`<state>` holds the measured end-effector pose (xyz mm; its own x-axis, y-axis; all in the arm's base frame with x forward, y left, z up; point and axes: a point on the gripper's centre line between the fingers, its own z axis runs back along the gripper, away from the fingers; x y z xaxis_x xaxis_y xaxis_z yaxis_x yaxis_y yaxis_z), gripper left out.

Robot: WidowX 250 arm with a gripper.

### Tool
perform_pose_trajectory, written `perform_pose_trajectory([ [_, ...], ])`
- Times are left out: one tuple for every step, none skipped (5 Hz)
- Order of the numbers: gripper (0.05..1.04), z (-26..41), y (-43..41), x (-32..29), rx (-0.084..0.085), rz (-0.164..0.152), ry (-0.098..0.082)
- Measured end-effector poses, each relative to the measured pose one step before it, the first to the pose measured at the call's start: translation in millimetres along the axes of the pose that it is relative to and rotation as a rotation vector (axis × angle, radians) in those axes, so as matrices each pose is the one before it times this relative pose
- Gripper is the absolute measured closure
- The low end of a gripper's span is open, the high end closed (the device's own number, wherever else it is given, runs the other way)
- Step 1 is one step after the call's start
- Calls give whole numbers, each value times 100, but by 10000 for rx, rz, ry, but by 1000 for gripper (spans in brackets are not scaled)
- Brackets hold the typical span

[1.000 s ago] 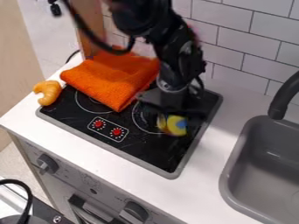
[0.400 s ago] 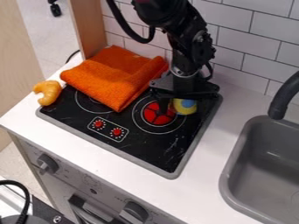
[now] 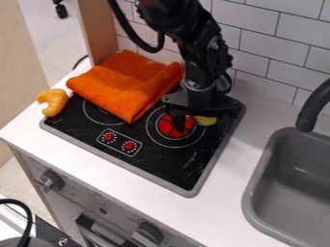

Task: Move the can to the upper right side

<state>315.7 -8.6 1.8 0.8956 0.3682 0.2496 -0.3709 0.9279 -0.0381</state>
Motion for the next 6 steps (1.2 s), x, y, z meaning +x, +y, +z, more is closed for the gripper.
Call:
perform_pose_trajectory([
  [86,1501,1425,-1345,145,197,56],
  [86,1100,782,-1737,-109,196,336],
  [86,270,1057,-580,417,567,-82],
  [86,-72,1239,574,193,1806,-426],
  [86,585,1901,1449,-35,1169,-357],
  [86,-85,1772,1685,154,838,-148],
])
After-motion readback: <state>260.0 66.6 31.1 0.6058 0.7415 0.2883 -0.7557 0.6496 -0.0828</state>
